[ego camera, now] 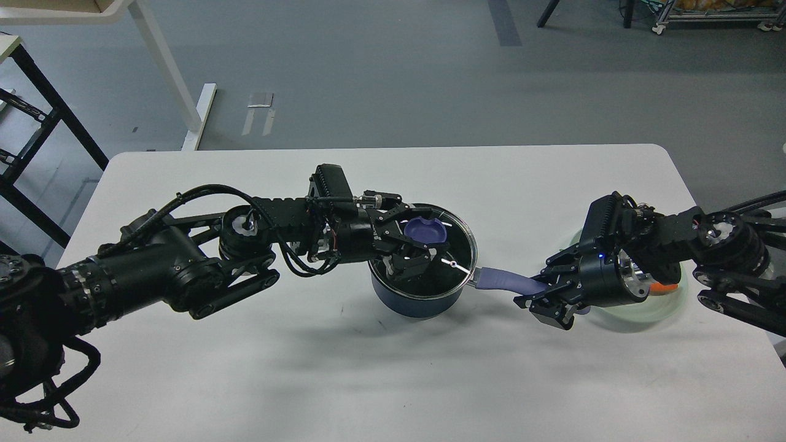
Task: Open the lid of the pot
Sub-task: 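Reach the left gripper over the pot and grasp the purple lid knob, then lift the glass lid off the pot with the left gripper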
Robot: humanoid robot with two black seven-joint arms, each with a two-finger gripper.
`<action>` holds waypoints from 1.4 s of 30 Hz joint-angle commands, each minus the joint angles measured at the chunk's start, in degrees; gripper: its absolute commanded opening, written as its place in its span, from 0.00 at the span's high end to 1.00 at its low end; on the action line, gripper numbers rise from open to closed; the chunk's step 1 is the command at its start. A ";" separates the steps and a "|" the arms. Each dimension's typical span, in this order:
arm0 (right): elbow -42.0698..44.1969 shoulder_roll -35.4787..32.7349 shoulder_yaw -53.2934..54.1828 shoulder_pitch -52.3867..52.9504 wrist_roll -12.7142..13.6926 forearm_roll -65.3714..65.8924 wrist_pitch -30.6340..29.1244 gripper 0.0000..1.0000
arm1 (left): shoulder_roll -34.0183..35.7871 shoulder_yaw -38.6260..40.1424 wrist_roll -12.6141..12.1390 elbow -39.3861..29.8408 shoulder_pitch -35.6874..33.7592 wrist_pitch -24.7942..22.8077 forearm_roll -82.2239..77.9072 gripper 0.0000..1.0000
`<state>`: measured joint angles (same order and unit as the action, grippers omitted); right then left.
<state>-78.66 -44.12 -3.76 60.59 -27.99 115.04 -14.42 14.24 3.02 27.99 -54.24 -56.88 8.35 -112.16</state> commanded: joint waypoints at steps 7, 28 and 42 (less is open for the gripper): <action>0.00 -0.08 -0.01 -0.29 -0.01 0.01 0.00 0.67 | 2.72 0.23 0.01 -2.35 -2.01 -0.26 1.86 0.55; 0.00 -0.26 -0.01 -0.29 -0.01 0.01 0.09 0.66 | 36.29 0.05 0.01 -16.07 7.20 14.57 6.52 0.54; 0.00 -0.70 -0.01 -0.29 -0.01 0.01 0.18 0.66 | 38.14 0.05 0.01 -8.26 23.91 19.65 7.66 0.53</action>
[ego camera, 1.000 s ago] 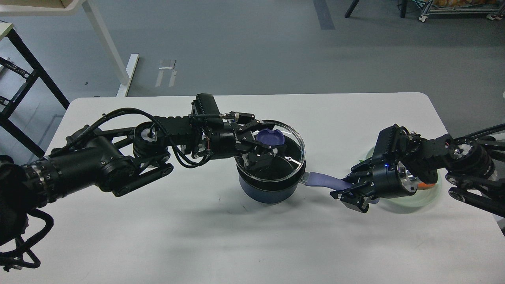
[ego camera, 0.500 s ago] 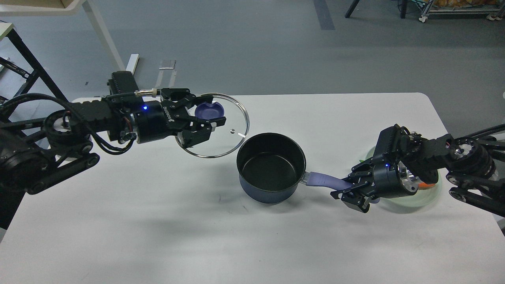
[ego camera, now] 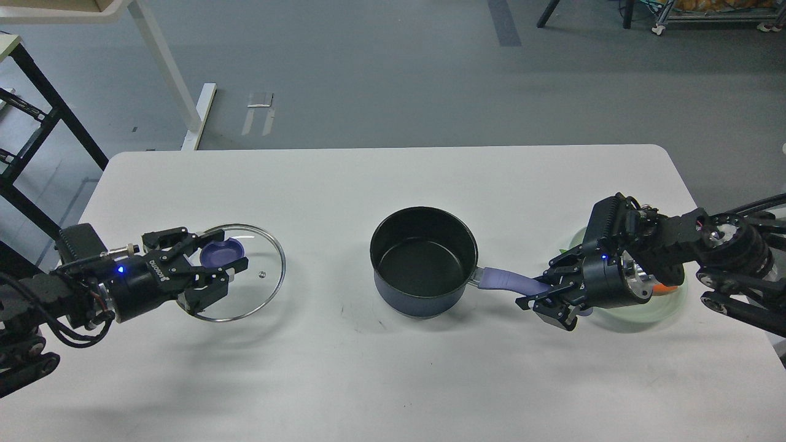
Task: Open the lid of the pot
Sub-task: 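Lift the glass lid off the pot with the left gripper, then lower the lid onto the table beside the pot and release it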
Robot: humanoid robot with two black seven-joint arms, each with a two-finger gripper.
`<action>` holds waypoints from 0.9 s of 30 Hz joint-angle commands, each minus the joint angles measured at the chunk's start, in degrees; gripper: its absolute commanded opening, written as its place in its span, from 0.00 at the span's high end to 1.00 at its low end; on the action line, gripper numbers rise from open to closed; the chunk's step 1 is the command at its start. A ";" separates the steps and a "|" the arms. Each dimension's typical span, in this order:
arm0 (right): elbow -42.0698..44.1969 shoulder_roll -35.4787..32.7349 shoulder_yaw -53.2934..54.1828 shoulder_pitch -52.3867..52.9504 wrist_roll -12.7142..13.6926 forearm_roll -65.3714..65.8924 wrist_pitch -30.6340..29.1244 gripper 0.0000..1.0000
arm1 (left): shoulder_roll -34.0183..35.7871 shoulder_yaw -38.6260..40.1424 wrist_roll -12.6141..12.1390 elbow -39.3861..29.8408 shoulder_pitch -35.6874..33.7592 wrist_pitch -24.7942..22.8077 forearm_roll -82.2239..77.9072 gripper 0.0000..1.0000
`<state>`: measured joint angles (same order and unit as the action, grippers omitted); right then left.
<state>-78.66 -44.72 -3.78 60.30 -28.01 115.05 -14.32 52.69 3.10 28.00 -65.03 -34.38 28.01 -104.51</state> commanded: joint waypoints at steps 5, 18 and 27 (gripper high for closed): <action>0.00 -0.01 0.00 0.00 0.01 0.00 0.26 0.66 | -0.49 -1.43 0.00 5.97 1.51 -0.01 0.36 0.51; 0.00 -0.01 0.00 0.00 0.01 -0.09 0.26 0.66 | -0.49 -5.21 0.00 6.50 1.77 -0.01 3.79 0.29; 0.00 -0.01 0.00 0.00 0.01 0.00 0.26 0.66 | 0.48 -5.03 0.00 5.27 1.33 -0.01 5.80 0.05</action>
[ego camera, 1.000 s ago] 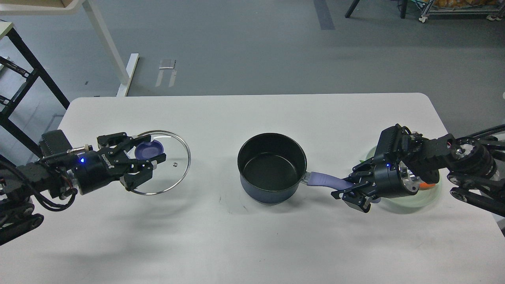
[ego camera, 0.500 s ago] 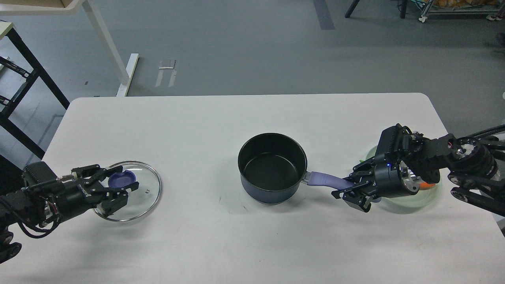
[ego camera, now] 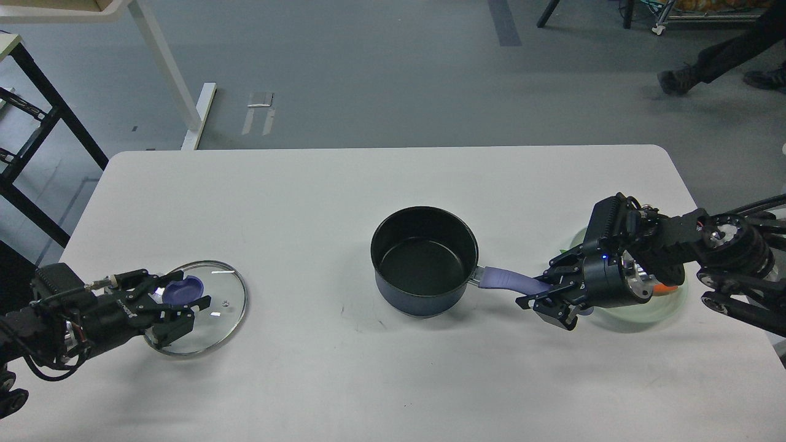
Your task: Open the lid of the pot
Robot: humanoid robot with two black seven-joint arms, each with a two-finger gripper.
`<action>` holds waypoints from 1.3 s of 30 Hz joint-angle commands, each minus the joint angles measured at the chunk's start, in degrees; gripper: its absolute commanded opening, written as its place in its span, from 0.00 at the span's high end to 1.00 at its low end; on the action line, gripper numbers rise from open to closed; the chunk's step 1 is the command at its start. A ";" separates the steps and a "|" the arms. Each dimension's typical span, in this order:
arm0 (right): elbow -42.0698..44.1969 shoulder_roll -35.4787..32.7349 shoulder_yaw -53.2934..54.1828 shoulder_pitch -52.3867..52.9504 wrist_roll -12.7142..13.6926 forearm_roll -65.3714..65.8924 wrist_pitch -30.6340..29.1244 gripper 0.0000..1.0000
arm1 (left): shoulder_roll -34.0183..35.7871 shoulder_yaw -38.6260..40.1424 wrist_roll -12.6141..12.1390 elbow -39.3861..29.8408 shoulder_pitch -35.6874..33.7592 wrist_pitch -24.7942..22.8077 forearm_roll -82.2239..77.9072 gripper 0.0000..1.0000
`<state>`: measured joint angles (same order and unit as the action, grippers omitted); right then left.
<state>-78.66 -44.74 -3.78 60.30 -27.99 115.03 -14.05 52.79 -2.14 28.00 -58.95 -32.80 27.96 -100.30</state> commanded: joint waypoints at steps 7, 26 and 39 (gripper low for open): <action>0.00 -0.09 0.00 0.00 -0.01 -0.07 -0.02 0.65 | 5.91 1.08 0.00 -11.69 -6.73 -0.97 16.68 0.03; -0.44 -2.19 0.62 0.70 -0.01 -2.43 0.07 0.02 | -2.33 11.36 0.00 -2.67 -13.17 -32.88 91.33 0.01; -3.78 -11.43 11.15 3.08 -0.01 -33.34 1.38 0.01 | -4.10 13.74 0.00 3.49 -11.94 -44.30 104.51 0.01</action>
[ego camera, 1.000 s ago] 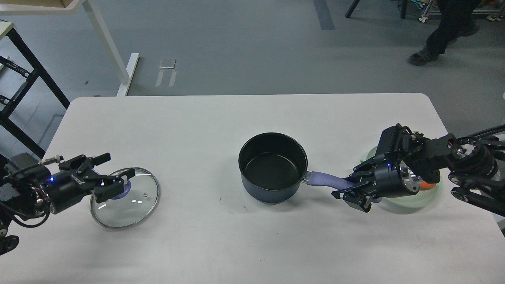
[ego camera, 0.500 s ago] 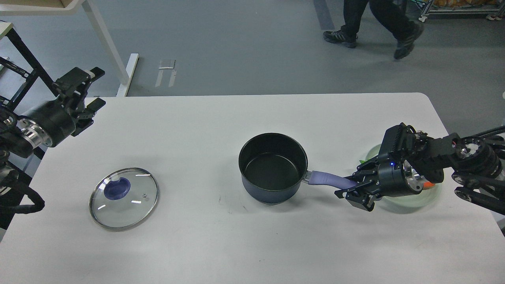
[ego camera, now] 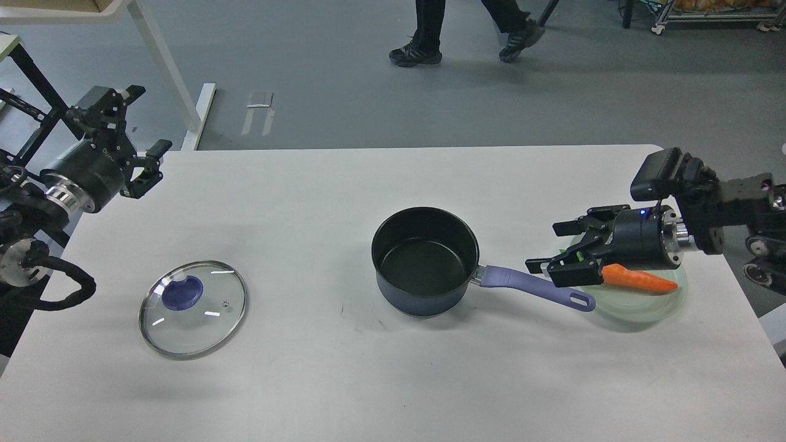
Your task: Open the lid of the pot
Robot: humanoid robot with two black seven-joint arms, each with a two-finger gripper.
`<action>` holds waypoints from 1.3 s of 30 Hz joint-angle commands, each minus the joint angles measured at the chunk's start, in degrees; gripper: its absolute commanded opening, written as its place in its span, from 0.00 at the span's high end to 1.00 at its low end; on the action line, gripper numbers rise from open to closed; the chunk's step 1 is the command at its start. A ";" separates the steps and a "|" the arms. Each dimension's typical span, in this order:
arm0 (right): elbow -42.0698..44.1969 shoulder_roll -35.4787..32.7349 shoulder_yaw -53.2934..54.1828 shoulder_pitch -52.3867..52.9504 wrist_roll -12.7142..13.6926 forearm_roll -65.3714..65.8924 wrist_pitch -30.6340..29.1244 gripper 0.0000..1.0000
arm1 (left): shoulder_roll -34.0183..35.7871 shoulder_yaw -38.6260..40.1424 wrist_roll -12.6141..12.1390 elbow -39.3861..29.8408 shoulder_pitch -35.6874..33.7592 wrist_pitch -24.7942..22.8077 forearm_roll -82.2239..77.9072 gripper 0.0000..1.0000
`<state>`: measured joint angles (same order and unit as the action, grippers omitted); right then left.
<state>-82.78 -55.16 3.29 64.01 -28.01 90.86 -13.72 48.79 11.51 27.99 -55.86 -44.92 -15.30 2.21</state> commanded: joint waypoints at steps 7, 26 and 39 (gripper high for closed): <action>6.49 4.34 5.14 -3.80 0.01 -45.36 13.60 0.01 | -2.47 3.77 0.01 0.40 4.31 -2.01 3.32 0.01; 25.65 26.07 14.37 -18.04 0.01 -90.58 2.32 0.00 | -10.38 10.81 -2.58 6.29 8.27 -2.37 2.80 0.01; 29.96 26.33 15.43 -19.72 0.01 -91.47 -9.75 0.00 | -12.49 16.61 -3.11 5.50 9.33 -1.49 2.18 0.01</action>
<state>-53.05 -29.29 18.29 44.23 -27.99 -0.62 -24.08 36.47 26.94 25.04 -50.32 -35.60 -16.84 4.74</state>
